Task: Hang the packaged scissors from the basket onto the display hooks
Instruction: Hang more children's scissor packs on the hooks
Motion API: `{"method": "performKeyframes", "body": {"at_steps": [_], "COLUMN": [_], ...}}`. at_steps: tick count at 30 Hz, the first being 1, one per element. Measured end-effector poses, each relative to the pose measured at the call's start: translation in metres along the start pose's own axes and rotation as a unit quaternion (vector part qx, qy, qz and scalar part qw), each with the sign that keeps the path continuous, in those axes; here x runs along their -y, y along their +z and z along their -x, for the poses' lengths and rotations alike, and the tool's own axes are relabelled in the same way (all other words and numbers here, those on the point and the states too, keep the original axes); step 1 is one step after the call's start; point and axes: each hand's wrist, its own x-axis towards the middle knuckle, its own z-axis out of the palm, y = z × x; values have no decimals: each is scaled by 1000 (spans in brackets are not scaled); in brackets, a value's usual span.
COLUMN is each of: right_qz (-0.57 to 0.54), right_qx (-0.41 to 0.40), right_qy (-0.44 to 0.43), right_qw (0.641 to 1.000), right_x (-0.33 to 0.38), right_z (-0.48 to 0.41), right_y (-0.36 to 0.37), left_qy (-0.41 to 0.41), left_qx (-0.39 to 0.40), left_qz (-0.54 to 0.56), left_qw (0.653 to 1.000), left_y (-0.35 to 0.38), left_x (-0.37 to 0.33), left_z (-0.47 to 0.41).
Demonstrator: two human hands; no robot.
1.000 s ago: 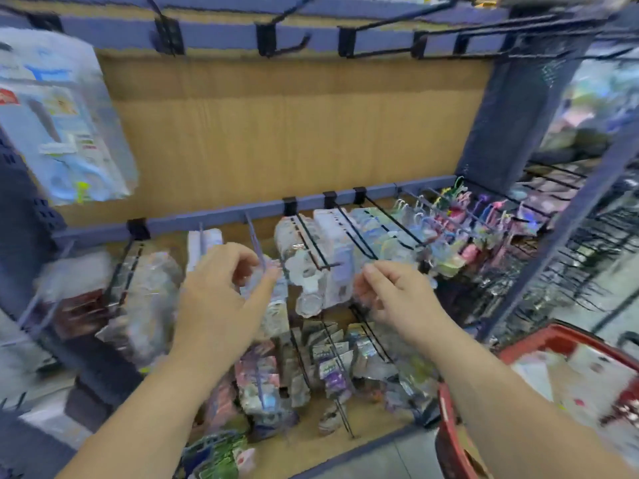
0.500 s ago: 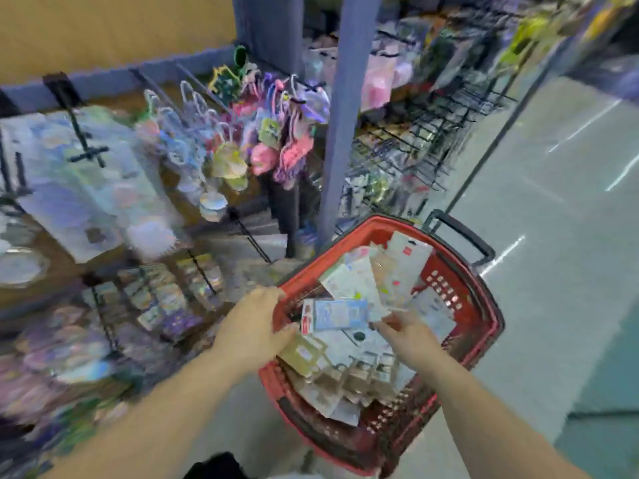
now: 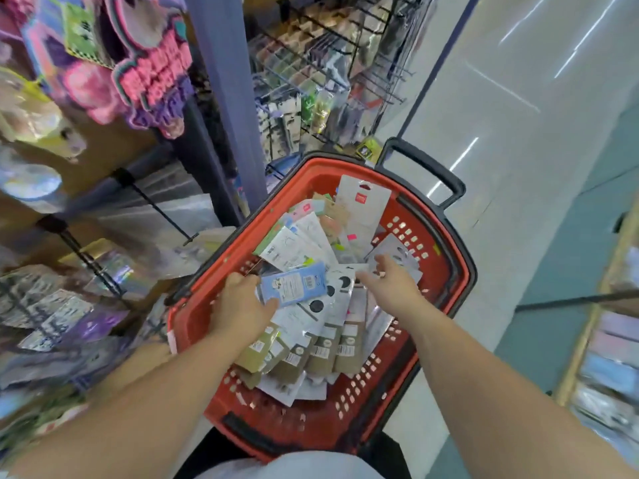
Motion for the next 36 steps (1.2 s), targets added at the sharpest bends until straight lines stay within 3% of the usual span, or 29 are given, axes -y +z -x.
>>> {"method": "performKeyframes", "body": {"at_steps": [2,7,12,14,20,27,33,36], "right_qz": [-12,-15,-13,-2,16,81,193,166], "right_qx": [-4,10,12,11,75,187,199,252], "right_qy": [-13,-60,-87,-97,-137,-225,-240,-232], "right_qw": [1000,998,996,995,988,953,930,925], "right_x": [6,27,38,37,32,23,33,37], "right_z": [-14,-51,-87,-92,-101,-102,-90,-77], "right_y": [-3,7,24,25,26,35,37,40], "left_qy": [-11,-118,-151,-176,-293,-256,-193,-188], "left_qx": [2,93,79,59,-13,-10,12,-9], "left_qz": [25,168,149,196,398,636,690,701], "left_qw": [1000,974,974,963,869,728,698,688], "left_y": [8,32,42,45,64,73,78,80], "left_x": [1,-4,-16,-25,-44,-83,-88,-83], "left_z": [1,1,-8,-12,-19,-36,-26,-23]}}
